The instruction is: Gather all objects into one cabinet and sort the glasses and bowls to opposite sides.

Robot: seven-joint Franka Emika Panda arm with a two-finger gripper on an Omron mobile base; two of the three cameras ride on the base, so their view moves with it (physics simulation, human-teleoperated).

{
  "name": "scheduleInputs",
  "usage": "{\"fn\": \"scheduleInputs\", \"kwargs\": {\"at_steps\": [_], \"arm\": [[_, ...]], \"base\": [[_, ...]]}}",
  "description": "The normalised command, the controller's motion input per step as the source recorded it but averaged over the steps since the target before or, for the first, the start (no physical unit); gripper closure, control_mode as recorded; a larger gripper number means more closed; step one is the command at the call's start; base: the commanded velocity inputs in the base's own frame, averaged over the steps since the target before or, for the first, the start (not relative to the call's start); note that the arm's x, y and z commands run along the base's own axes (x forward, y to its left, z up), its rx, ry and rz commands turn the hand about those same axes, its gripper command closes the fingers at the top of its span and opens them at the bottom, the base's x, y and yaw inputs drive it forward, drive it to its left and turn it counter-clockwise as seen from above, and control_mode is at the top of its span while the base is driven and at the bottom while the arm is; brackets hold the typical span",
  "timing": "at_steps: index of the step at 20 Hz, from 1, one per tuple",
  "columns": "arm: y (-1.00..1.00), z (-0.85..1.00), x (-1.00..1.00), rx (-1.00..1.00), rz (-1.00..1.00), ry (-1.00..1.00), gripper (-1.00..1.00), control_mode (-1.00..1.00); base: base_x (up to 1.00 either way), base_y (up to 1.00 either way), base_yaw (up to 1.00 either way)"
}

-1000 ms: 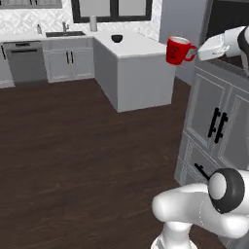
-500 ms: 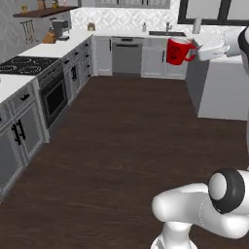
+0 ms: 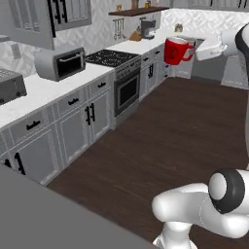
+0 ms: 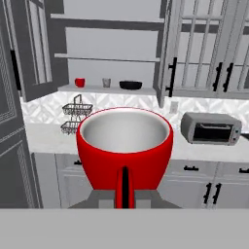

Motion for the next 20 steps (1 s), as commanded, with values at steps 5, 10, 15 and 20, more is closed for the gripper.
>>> {"fn": "scheduleInputs", "kwargs": {"at_steps": [5,10,15,20], "arm": [[0.00,0.00,0.00,0.00,0.00,0.00,1.00,1.00],[0.00,0.00,0.00,0.00,0.00,0.00,1.00,1.00],[0.00,0.00,0.00,0.00,0.00,0.00,1.00,1.00],[0.00,0.00,0.00,0.00,0.00,0.00,1.00,1.00]], "base": [[0.71,0.03,0.49],[0.69,0.19,0.47],[0.45,0.31,0.48],[0.59,0.28,0.31]]}}
